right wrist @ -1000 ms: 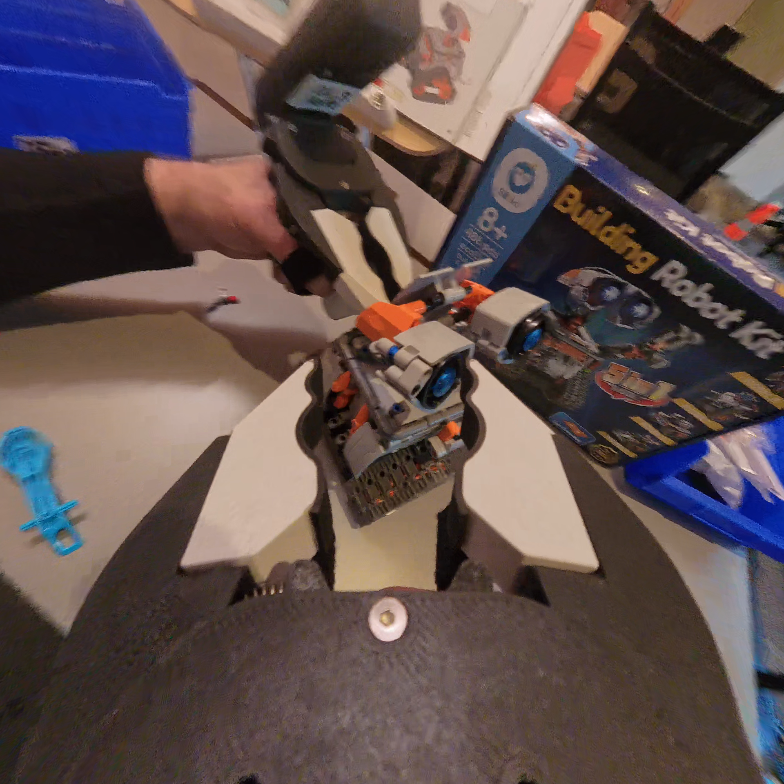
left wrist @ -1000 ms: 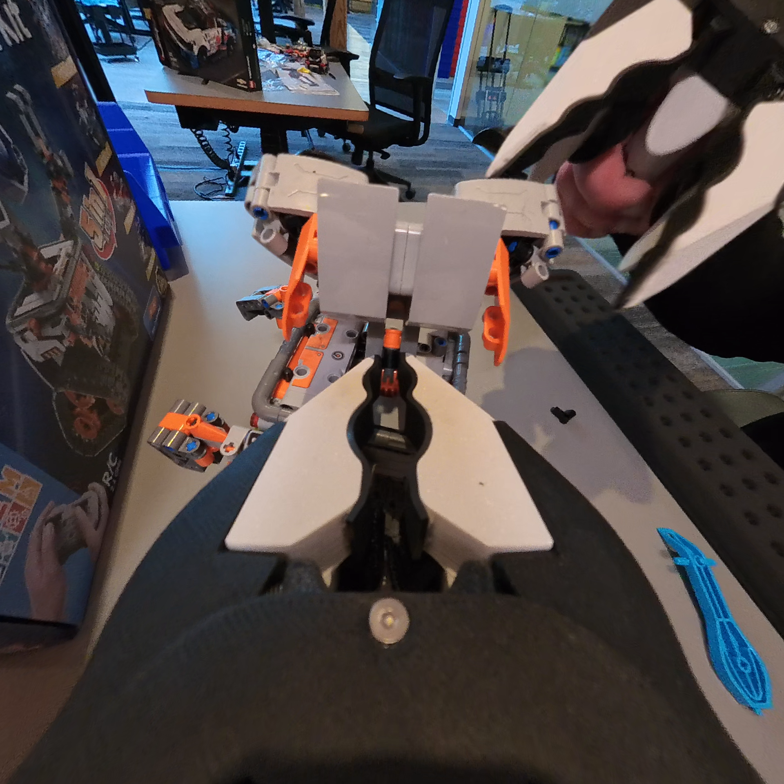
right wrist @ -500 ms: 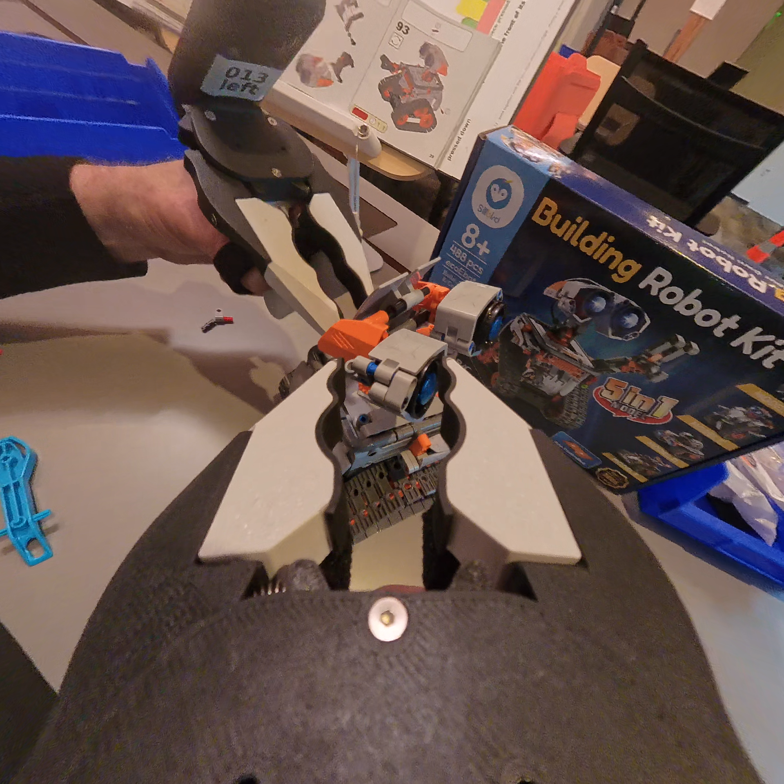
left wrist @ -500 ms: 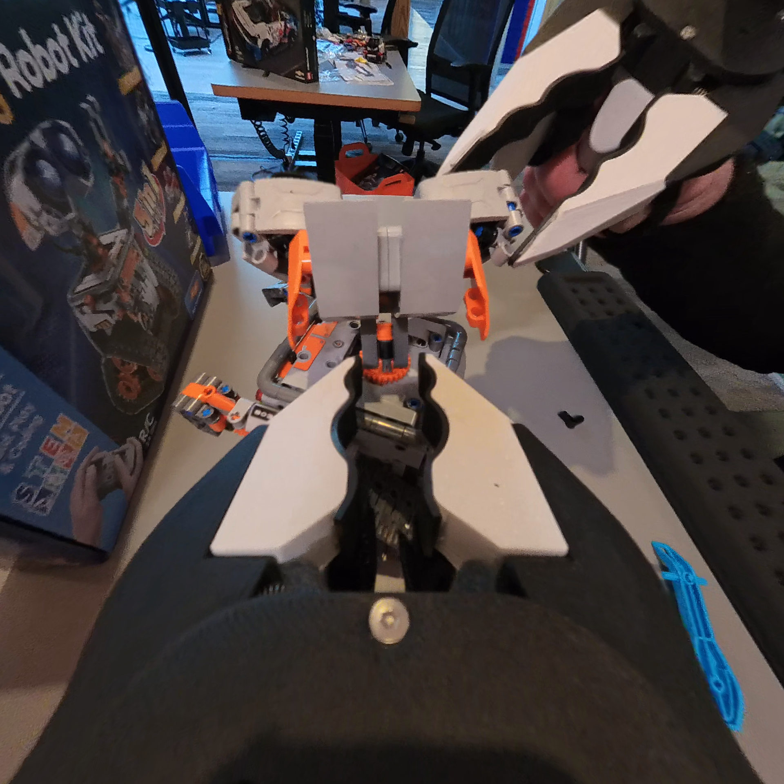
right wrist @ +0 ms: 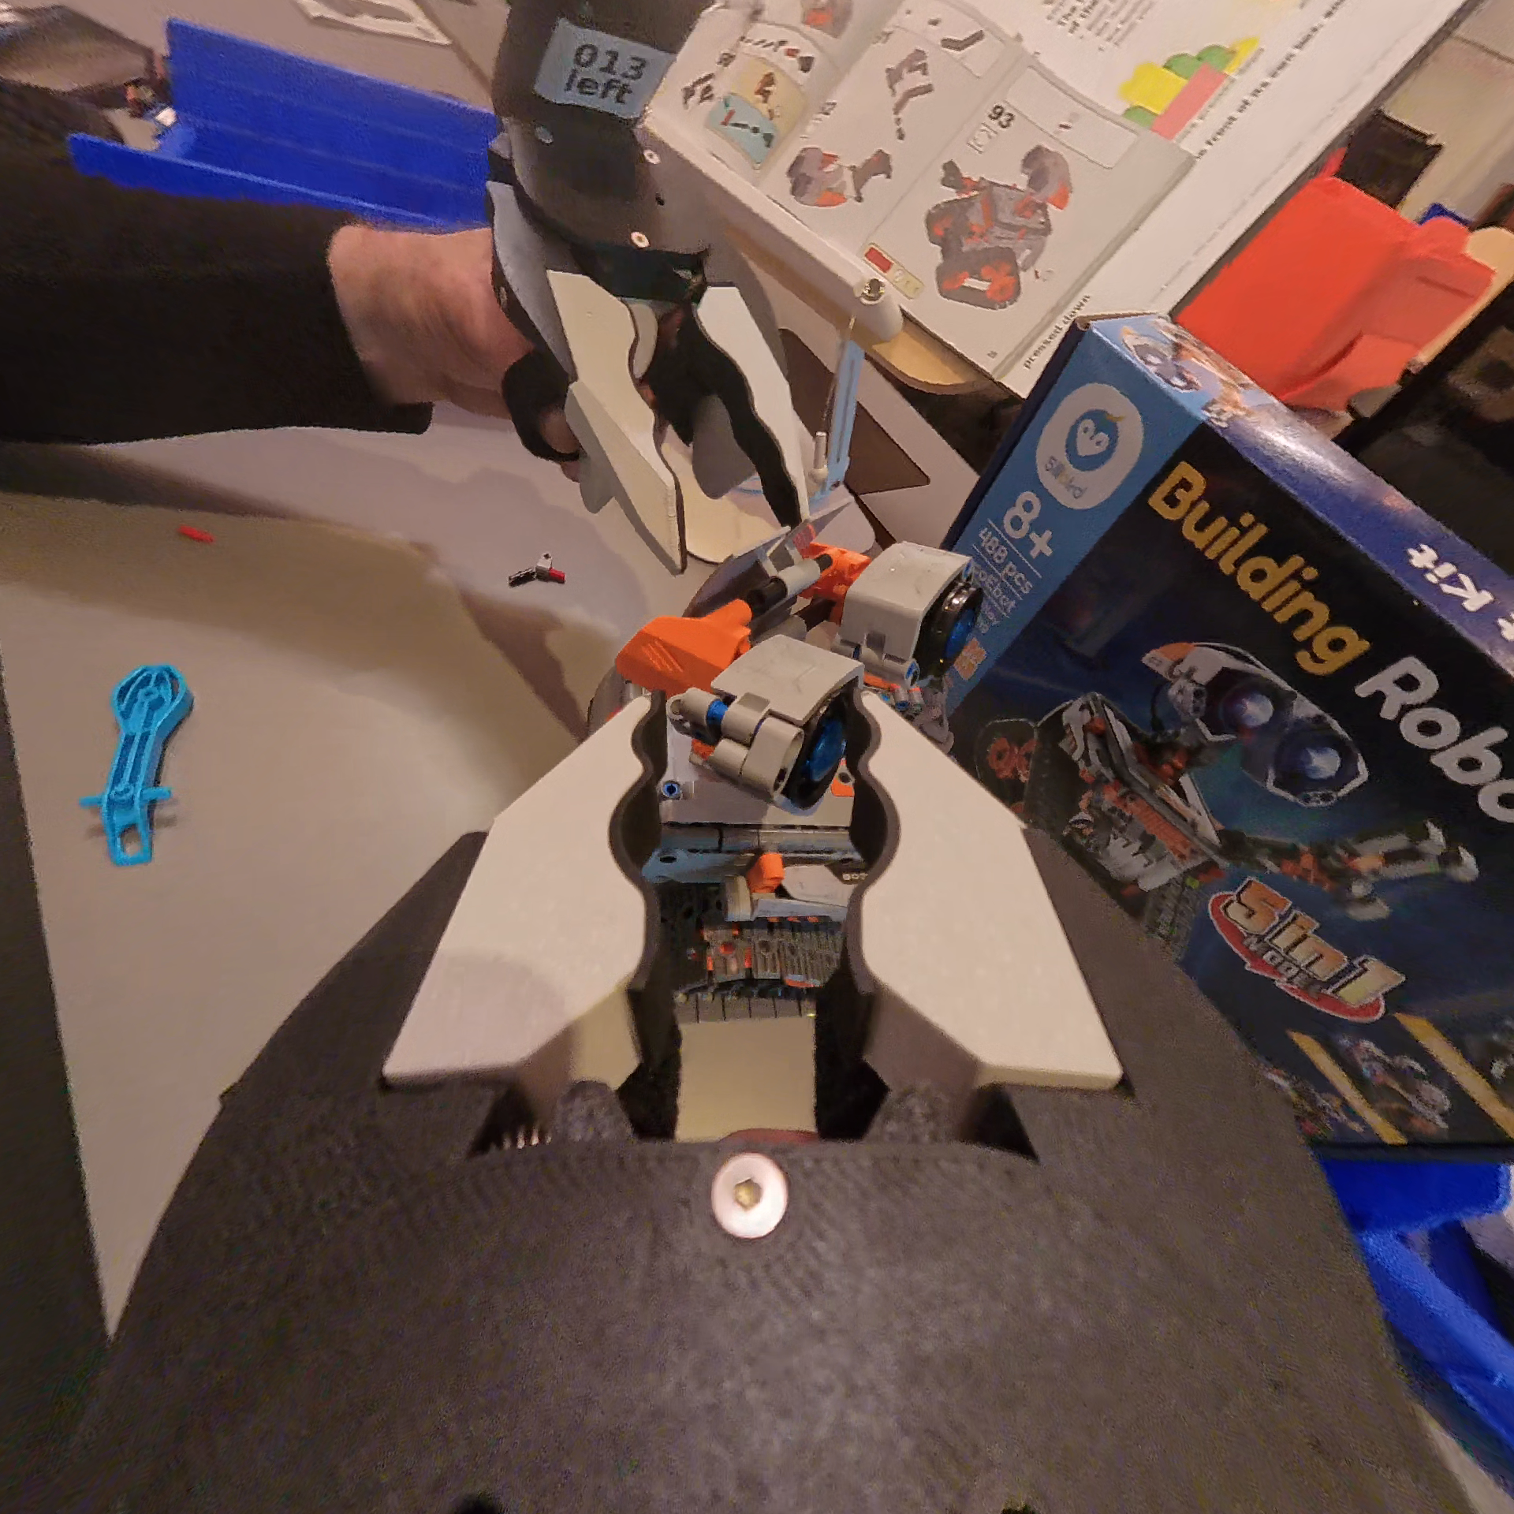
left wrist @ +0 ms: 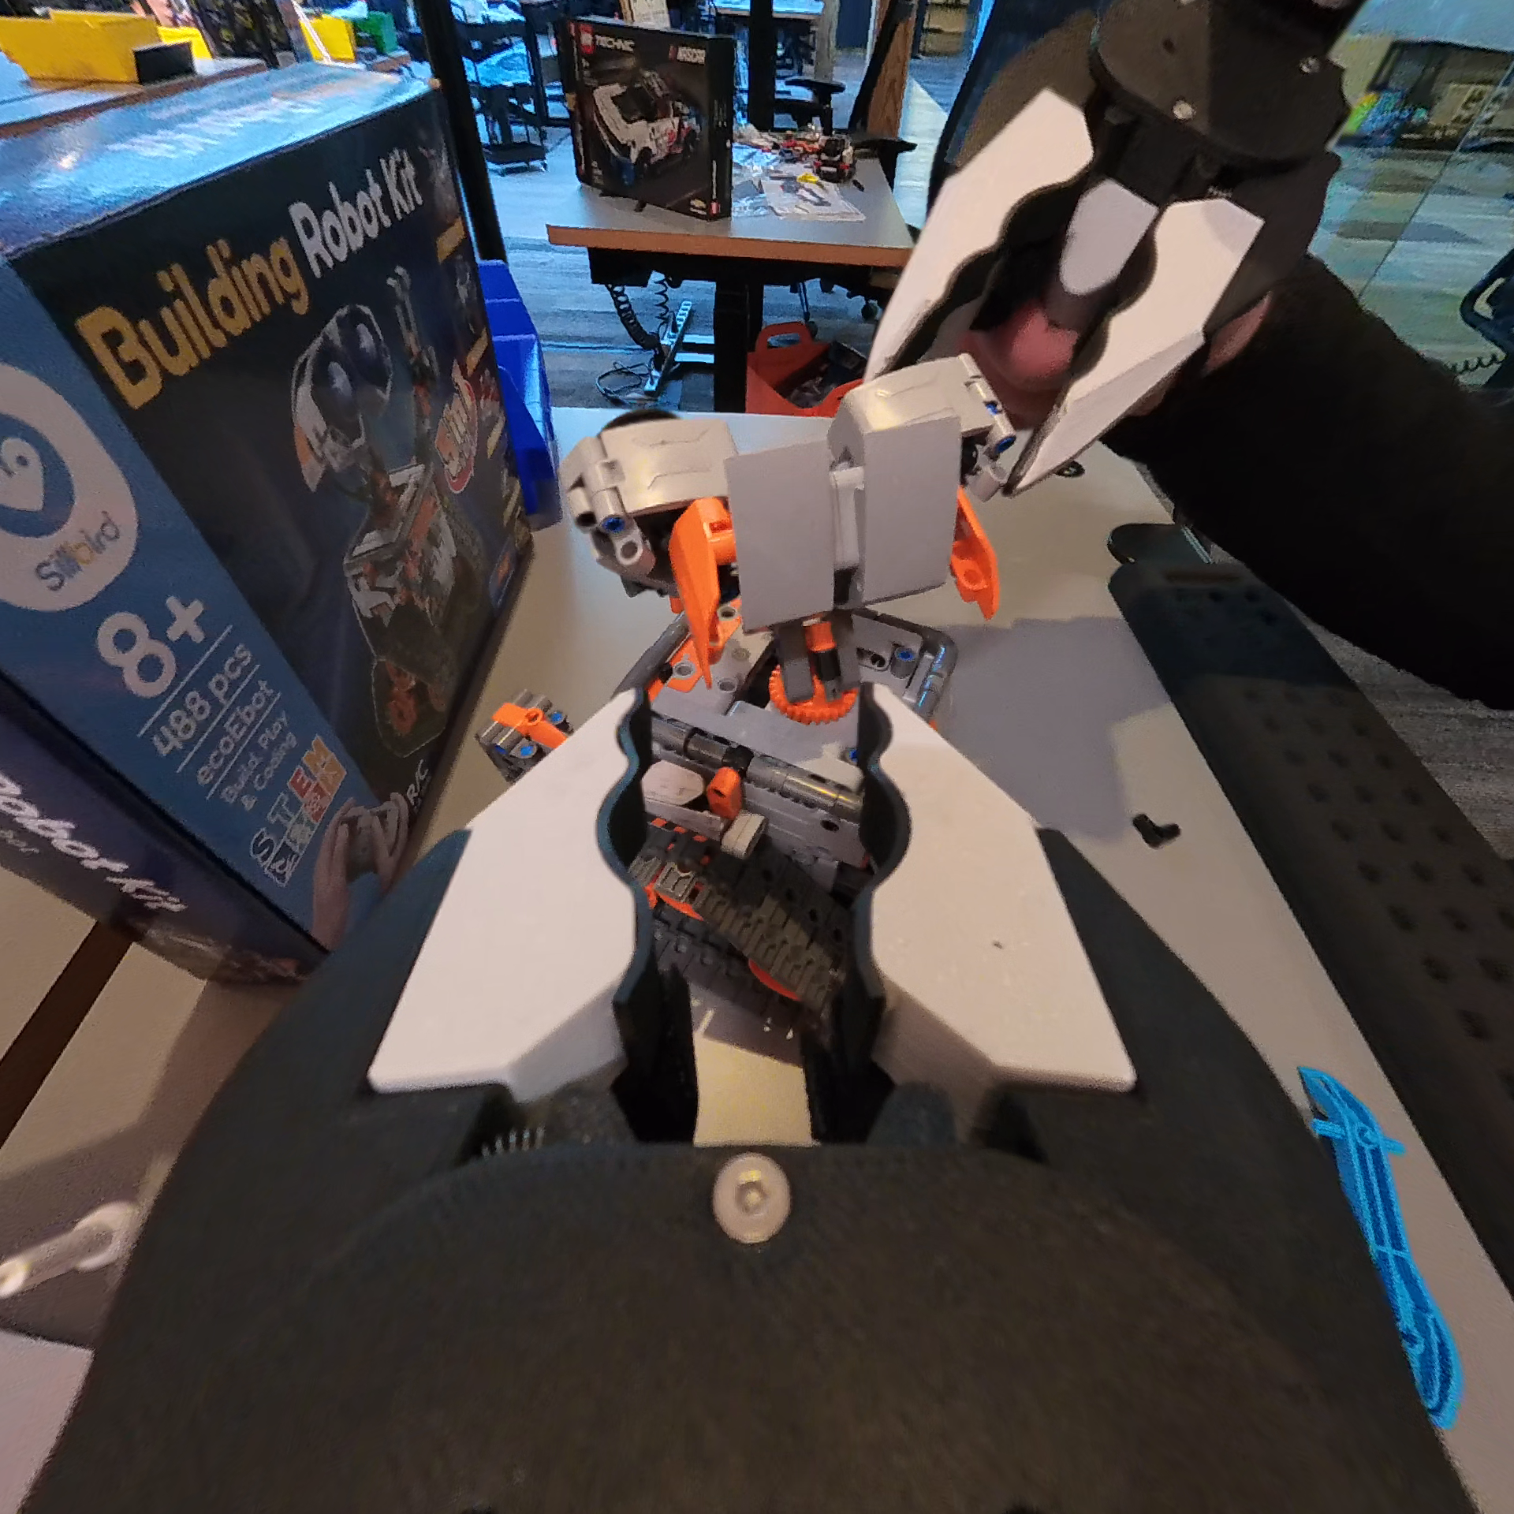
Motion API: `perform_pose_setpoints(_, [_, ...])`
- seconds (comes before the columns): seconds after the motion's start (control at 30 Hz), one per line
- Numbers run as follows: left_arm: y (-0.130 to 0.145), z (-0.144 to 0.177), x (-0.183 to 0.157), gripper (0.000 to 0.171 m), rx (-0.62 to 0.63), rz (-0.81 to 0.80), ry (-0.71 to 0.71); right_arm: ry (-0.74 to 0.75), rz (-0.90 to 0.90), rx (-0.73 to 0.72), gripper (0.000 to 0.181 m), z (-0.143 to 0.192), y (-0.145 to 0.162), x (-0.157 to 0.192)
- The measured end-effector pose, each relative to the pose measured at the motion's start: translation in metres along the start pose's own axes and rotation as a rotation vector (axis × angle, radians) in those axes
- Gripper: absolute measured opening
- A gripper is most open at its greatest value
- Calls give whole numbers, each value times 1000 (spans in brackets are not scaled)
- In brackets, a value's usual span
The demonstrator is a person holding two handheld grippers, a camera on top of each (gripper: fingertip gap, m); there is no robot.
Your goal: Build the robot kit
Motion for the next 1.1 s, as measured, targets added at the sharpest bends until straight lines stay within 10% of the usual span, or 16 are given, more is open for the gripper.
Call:
perform_pose_setpoints(0.57, [-6,-6,-13,11,-85,-7,13,-139,91,-4,48,-5,9,-31])
perform_pose_setpoints(1.1, [11,-12,-32,15,17,-18,-10,-124,11,-75,39,-8,5,-31])
Point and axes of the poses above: each gripper's, where its closed fingertips meet, z back along the fingers, y out of its underside, x = y × z across the jaws, the point moved 7 cm from there along z, back along the fingers, and after that the axes turned 15 degrees about x, right-handed, at the moved point
